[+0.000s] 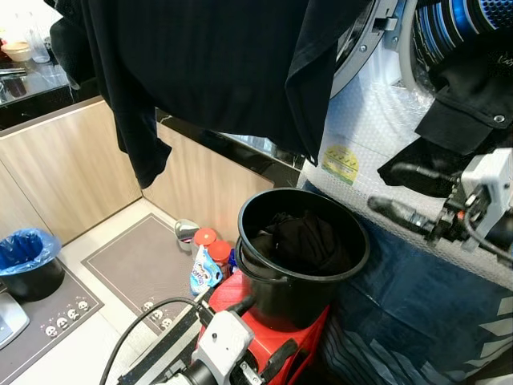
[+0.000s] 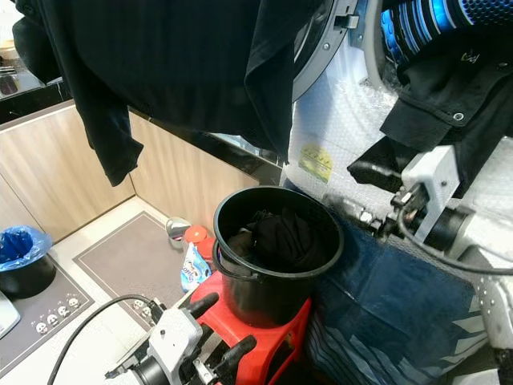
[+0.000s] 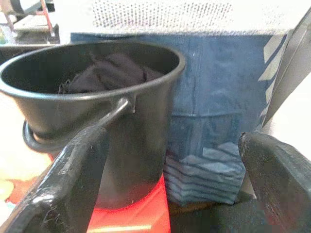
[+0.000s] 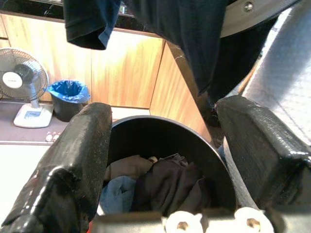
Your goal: Clothes washing
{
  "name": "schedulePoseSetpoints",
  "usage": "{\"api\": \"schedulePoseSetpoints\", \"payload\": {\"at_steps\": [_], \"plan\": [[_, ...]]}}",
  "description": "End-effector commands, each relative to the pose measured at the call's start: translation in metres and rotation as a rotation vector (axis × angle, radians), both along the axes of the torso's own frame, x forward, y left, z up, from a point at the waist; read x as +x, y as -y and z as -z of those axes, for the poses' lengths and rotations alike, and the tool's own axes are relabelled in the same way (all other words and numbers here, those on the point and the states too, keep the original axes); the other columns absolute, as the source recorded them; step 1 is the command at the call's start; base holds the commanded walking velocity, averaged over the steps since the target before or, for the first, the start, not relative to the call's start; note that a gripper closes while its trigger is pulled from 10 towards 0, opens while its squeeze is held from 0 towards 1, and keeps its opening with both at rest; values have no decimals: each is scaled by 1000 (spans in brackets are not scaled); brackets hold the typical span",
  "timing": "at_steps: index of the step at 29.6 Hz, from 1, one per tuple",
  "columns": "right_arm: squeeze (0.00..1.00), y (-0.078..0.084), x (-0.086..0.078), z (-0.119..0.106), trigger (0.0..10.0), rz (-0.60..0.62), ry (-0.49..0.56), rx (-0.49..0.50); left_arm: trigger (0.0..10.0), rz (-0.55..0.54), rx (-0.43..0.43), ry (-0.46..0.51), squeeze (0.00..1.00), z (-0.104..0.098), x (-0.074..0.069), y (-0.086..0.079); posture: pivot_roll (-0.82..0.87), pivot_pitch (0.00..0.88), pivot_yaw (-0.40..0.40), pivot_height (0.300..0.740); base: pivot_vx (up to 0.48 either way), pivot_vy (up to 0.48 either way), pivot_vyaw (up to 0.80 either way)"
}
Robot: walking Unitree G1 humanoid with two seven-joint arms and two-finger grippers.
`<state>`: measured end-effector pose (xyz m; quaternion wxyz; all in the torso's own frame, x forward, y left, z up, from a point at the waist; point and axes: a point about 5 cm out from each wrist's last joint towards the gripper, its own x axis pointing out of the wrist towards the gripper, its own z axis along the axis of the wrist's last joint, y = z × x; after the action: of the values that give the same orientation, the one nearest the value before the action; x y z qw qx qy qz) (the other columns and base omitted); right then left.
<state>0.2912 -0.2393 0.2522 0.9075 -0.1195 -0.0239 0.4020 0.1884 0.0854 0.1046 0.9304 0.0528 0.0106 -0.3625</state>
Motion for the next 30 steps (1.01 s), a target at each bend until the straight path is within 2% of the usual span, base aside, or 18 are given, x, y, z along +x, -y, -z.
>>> {"api": "schedulePoseSetpoints", "payload": {"at_steps": [1,22,23,24,25,28,30], "plan": [[0,-4,-3,-1,10000,-24,3,-22,10000,8,-9,2,0,0,0,0,-68,131,7,740,0,0,0],[0,-4,-4,-1,10000,-22,3,-26,10000,11,-12,8,0,1,0,0,-68,131,7,740,0,0,0],[0,-7,11,23,10000,87,-38,-2,10000,-39,24,-12,0,11,5,-7,-68,143,1,740,0,0,0],[0,-7,11,23,10000,87,-38,-2,10000,-39,24,-12,0,11,5,-7,-68,143,1,740,0,0,0],[0,-17,24,55,10000,202,-74,24,10000,-106,72,-48,0,25,11,-18,-68,142,3,740,0,0,0],[0,-20,24,65,10000,225,-85,64,10000,-133,121,-67,0,33,15,-23,-72,142,7,740,0,0,0],[0,-20,22,65,10000,219,-79,73,10000,-133,119,-69,0,34,15,-24,-72,142,7,740,0,0,0]]}}
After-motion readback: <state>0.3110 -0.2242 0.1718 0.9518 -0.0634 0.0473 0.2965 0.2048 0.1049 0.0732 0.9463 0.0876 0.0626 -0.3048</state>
